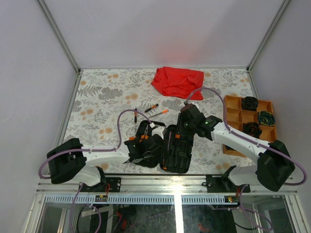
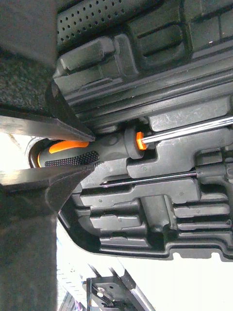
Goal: Sort the tools into containers
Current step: Adjust the screwdriver in the storage box.
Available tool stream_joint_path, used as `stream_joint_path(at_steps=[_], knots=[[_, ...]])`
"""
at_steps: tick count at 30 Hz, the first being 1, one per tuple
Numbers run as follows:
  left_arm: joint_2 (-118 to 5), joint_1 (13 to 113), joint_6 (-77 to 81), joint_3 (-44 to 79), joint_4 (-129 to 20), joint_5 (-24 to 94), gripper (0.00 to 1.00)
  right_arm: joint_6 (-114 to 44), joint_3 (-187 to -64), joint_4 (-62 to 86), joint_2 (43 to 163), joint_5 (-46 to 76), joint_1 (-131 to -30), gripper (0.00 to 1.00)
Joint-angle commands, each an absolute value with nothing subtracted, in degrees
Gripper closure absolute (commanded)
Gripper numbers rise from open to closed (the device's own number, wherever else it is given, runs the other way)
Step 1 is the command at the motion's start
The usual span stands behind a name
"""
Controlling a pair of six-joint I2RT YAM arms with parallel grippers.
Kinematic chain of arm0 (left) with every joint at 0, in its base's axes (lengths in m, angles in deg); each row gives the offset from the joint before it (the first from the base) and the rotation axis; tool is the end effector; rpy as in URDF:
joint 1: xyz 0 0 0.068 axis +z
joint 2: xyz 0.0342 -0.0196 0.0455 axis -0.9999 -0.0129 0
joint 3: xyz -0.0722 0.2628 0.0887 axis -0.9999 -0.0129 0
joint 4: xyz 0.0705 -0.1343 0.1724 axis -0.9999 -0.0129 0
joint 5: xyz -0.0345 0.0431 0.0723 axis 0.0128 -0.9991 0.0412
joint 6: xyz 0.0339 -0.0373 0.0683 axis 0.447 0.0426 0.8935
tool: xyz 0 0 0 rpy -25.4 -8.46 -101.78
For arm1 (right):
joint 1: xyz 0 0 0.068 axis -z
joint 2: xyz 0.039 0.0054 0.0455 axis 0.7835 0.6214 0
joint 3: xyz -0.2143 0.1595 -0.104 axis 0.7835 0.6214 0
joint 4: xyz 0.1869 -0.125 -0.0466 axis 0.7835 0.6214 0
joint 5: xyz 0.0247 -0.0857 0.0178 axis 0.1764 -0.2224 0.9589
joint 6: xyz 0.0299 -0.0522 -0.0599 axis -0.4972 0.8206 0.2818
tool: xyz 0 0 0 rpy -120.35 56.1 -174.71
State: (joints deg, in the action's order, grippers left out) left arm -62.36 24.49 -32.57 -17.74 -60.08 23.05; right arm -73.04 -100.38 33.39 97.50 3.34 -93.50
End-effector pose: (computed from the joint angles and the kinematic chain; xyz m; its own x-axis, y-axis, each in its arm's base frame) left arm 0.1188 -0.2414 0.1747 -0.8592 0.1265 -0.4958 0.3811 0.8048 -0.4551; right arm 0.2025 0.1755 0.2386 -0.8339 0.1993 -0.5147 -0.0647 0.8908 0.4497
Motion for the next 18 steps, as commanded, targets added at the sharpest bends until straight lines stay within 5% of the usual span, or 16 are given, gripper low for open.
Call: stream_joint_path(at_steps=[1, 18], knots=[[-62.49, 24.05, -33.06, -20.19, -62.07, 22.29, 0.76, -73.30, -103.00, 30.85, 99.88, 3.40, -94.29, 0.62], [-63.65, 23.99, -31.92, -19.86, -62.28, 23.07, 0.78, -74.80, -105.06, 25.06, 109.25, 6.92, -94.33, 0.71]])
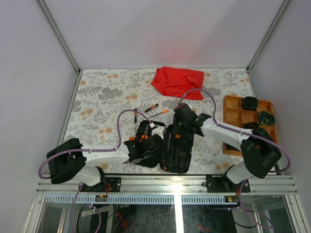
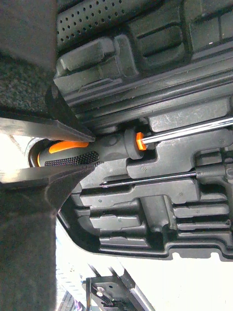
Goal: Sort the tools into containers
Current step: Adjust the screwdriver in the storage box.
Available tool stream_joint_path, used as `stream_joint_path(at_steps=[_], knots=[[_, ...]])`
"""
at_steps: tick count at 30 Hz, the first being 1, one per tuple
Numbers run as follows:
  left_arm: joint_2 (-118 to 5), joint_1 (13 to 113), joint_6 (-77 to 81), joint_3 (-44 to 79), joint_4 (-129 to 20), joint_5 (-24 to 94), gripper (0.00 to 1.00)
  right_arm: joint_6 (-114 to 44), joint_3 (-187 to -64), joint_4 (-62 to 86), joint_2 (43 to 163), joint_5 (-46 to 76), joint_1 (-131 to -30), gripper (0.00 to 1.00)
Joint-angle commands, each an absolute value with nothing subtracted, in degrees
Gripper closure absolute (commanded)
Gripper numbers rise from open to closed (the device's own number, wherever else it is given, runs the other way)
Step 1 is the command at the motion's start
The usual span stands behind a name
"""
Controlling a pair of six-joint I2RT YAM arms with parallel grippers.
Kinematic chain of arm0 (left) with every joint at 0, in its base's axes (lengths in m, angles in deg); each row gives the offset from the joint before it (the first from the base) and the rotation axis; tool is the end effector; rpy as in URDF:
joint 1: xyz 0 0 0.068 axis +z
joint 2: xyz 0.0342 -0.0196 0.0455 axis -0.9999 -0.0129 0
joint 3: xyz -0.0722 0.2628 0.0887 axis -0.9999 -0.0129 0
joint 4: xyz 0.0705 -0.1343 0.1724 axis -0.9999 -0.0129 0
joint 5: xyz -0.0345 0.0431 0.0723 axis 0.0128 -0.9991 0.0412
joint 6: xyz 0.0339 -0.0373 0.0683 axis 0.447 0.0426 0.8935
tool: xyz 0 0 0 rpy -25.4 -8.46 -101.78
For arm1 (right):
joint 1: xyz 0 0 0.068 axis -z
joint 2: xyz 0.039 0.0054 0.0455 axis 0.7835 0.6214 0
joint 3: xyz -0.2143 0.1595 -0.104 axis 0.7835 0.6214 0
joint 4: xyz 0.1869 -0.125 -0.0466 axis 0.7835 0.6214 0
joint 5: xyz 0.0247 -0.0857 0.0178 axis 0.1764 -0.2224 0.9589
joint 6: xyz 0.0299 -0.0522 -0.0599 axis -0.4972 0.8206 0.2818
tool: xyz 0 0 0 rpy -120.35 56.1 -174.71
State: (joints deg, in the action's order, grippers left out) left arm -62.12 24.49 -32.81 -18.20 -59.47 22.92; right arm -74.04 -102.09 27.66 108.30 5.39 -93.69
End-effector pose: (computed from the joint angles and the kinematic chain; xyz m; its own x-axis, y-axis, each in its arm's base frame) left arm 0.1187 -0.2406 0.1745 -0.8588 0.1191 -0.4983 0.3783 0.8034 -0.4599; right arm 0.2275 0.2029 0.2073 -0.8700 0.1825 -0.4581 -0.0463 0.8946 0.4444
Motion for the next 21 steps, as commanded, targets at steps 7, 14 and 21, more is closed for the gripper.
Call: stream_joint_path(at_steps=[7, 14, 21], knots=[[-63.55, 23.98, -31.93, -19.77, -61.83, 23.28, 0.78, -74.13, -106.92, 25.99, 112.47, 7.11, -94.46, 0.74], [-63.75, 23.98, -31.48, -19.36, -61.74, 23.48, 0.79, -73.69, -108.42, 27.22, 114.83, 6.42, -94.48, 0.76], [-63.98, 24.00, -31.14, -19.17, -61.39, 23.64, 0.79, -73.40, -109.05, 27.20, 116.65, 6.43, -94.47, 0.79]])
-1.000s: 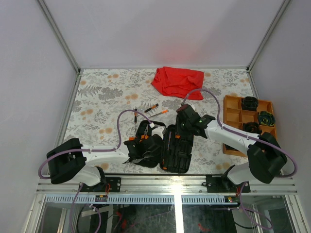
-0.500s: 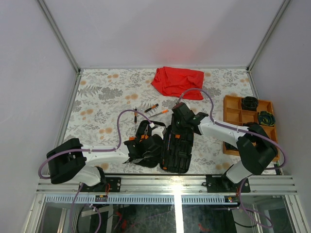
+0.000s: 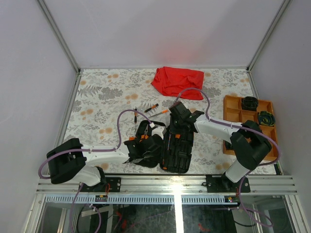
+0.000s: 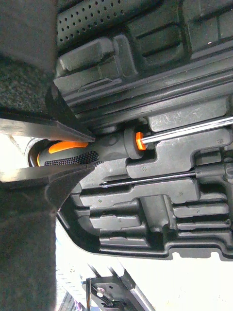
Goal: Sort the tools into containers
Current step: Adjust the screwdriver in the storage box.
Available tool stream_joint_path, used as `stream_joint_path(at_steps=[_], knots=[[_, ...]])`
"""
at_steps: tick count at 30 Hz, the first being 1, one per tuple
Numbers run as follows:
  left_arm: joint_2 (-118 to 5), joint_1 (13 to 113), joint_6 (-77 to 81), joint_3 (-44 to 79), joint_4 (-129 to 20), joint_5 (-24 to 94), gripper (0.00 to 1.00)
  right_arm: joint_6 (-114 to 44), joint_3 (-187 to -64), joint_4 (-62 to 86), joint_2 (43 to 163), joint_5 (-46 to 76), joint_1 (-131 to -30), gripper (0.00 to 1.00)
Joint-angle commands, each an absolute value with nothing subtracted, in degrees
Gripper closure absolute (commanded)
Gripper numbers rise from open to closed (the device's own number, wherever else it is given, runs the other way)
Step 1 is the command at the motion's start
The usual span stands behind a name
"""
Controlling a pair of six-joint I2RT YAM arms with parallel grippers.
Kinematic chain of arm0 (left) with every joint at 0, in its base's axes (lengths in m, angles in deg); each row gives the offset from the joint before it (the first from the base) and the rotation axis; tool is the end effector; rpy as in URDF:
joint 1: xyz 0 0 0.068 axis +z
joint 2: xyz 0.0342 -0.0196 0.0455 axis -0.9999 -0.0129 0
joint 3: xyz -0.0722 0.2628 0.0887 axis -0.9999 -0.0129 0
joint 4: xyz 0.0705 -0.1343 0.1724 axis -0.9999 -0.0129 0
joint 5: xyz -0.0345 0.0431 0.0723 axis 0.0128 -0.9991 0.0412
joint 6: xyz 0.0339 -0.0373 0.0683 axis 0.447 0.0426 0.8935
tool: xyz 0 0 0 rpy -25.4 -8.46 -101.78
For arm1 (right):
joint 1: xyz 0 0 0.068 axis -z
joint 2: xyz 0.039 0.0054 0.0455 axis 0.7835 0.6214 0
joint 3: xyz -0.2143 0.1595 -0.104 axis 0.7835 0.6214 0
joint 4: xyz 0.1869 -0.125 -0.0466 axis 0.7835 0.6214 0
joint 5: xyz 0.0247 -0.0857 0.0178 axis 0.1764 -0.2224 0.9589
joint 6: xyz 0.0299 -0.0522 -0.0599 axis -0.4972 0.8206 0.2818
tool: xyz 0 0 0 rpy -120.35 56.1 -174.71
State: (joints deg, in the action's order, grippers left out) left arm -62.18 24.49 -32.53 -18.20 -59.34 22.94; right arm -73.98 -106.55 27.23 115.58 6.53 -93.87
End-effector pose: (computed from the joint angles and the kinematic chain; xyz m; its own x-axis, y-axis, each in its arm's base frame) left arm 0.1188 -0.2409 0.1744 -0.8567 0.1227 -0.5010 0.3828 0.8021 -0.4583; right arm 0.2457 0.2228 0.1933 -0.8909 0.1606 -0.4249 -0.0431 0.9013 0.4310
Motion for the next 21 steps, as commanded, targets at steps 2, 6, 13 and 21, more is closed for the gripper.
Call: stream_joint_path(at_steps=[2, 6, 13, 21], knots=[[-64.03, 24.01, -31.09, -19.07, -61.39, 23.68, 0.79, -73.17, -109.31, 27.59, 116.94, 6.35, -94.48, 0.80], [-64.03, 24.00, -30.88, -19.07, -61.55, 23.68, 0.79, -72.79, -109.92, 28.63, 118.80, 5.66, -94.45, 0.81], [-63.85, 24.00, -30.65, -19.01, -61.87, 23.59, 0.79, -72.60, -110.27, 30.13, 118.88, 3.69, -95.04, 0.81], [-64.11, 23.99, -30.47, -18.54, -62.13, 23.68, 0.79, -73.27, -109.41, 30.17, 114.10, 0.23, -95.61, 0.84]])
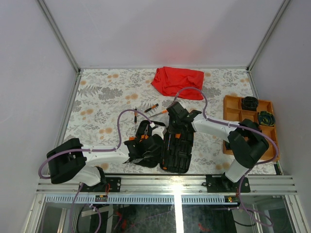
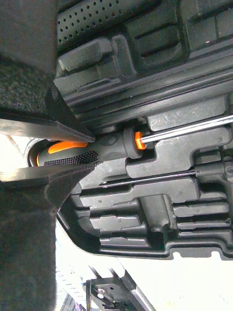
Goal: Sort the tools into containers
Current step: Adjust the screwdriver in the storage box.
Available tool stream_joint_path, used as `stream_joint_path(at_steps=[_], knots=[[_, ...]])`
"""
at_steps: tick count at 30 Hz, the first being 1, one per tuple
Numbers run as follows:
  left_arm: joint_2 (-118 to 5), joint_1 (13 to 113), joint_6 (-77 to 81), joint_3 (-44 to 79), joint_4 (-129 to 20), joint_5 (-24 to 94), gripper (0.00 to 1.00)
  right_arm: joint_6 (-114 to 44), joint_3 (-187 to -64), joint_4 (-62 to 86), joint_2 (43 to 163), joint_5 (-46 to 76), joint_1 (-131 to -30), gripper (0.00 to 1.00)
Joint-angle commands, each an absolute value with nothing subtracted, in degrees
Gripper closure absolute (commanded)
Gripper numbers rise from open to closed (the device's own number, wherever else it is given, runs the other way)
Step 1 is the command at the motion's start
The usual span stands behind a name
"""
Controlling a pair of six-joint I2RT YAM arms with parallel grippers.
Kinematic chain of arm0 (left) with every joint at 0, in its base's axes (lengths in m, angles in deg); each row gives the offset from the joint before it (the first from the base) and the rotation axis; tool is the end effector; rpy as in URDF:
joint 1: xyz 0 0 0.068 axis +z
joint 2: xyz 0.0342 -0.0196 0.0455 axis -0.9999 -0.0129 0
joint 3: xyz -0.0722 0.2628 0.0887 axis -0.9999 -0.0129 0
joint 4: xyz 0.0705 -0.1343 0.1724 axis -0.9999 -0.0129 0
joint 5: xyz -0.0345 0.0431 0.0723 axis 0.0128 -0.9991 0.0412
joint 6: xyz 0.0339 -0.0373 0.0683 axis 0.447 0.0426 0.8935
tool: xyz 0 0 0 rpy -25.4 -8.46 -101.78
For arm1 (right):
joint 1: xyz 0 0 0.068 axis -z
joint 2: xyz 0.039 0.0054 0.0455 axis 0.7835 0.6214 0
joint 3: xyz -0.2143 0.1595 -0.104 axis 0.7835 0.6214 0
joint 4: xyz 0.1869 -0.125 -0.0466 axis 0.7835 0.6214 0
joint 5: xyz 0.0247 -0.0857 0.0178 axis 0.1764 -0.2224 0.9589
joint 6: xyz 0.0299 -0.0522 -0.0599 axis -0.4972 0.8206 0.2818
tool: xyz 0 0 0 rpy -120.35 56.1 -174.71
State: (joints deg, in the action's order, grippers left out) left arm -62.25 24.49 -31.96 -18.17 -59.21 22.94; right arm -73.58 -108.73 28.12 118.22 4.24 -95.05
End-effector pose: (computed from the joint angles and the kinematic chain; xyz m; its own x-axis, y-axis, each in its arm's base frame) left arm 0.1189 -0.2413 0.1745 -0.8525 0.1299 -0.5063 0.3916 0.8002 -0.4542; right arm 0.2499 0.2320 0.1885 -0.8881 0.1401 -0.4378 -0.0482 0.9188 0.3918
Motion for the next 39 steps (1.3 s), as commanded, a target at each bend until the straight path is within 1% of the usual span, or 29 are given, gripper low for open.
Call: stream_joint_path(at_steps=[1, 7, 24, 31, 34, 39], knots=[[-64.12, 24.03, -30.44, -18.52, -62.09, 23.68, 0.79, -73.32, -109.42, 30.30, 113.78, 0.12, -95.61, 0.84], [-64.20, 24.06, -30.52, -18.30, -62.13, 23.55, 0.79, -73.38, -109.05, 30.50, 114.08, 0.04, -95.62, 0.84], [-64.82, 24.02, -30.17, -18.02, -62.04, 23.59, 0.80, -72.68, -110.31, 31.72, 119.86, 1.49, -96.03, 0.84], [-64.48, 24.04, -30.23, -18.08, -62.66, 23.24, 0.80, -71.62, -111.27, 34.74, 121.56, -0.45, -96.15, 0.84], [-64.43, 24.00, -30.34, -18.11, -62.71, 23.09, 0.80, -71.20, -111.26, 35.41, 122.30, -0.08, -96.29, 0.87], [-64.74, 24.04, -30.42, -18.00, -62.70, 23.28, 0.80, -70.59, -111.15, 36.51, 123.64, 0.19, -96.60, 0.99]])
